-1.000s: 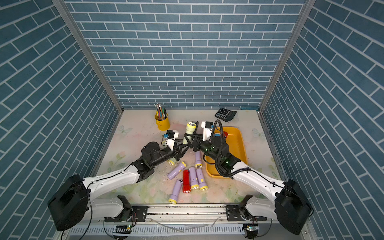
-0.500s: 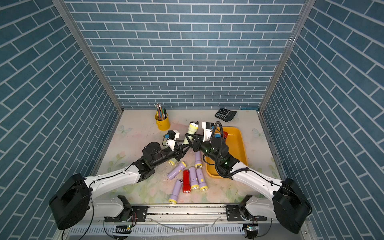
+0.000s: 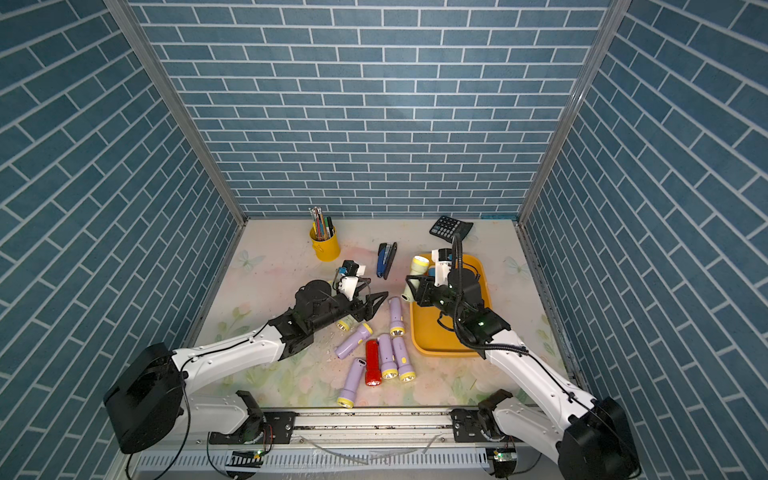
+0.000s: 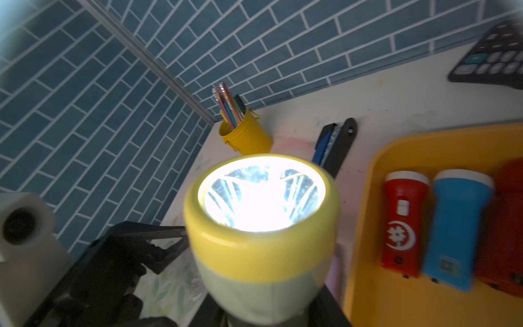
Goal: Put the flashlights into the storage boxes
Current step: Place the flashlight at the storage box.
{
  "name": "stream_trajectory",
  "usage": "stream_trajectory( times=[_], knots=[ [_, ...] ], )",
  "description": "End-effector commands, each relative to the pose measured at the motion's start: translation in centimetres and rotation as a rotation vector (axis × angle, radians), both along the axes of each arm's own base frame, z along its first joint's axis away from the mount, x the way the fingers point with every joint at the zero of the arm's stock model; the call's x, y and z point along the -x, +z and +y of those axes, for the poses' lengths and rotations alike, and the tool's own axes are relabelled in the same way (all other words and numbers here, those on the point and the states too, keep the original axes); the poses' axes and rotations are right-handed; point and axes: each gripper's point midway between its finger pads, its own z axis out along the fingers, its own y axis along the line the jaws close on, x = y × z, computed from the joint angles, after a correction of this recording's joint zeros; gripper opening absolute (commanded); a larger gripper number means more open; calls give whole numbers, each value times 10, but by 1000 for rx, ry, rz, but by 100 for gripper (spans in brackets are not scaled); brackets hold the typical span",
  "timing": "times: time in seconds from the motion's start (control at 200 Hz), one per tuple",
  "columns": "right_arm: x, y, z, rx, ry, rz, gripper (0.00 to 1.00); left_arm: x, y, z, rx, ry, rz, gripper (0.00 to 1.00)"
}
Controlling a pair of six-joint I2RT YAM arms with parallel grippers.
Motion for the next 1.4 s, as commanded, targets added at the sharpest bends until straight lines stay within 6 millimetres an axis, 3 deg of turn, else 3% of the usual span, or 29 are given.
stream_trajectory(
  times=[0.0,0.135,0.415,0.67,0.945,1.395],
  knots=[
    [7,-15,-26,165,45,96,21,-15,-16,4,-119,64,51,80],
    [-9,-39,-56,226,4,253,20,-25,-28,-2,-201,72,100,80],
    [-62,-76,-111,219,-119,512,18,-39,-39,-13,-282,67,125,81],
    [-76,-92,-127,276,-119,588,18,-41,-39,-22,-273,40,125,81],
    [-78,-112,-136,355,-120,677,19,-41,-40,-29,-260,15,140,81],
    [-118,-145,-141,409,-111,766,27,-42,-41,-30,-257,16,153,81]
  ],
)
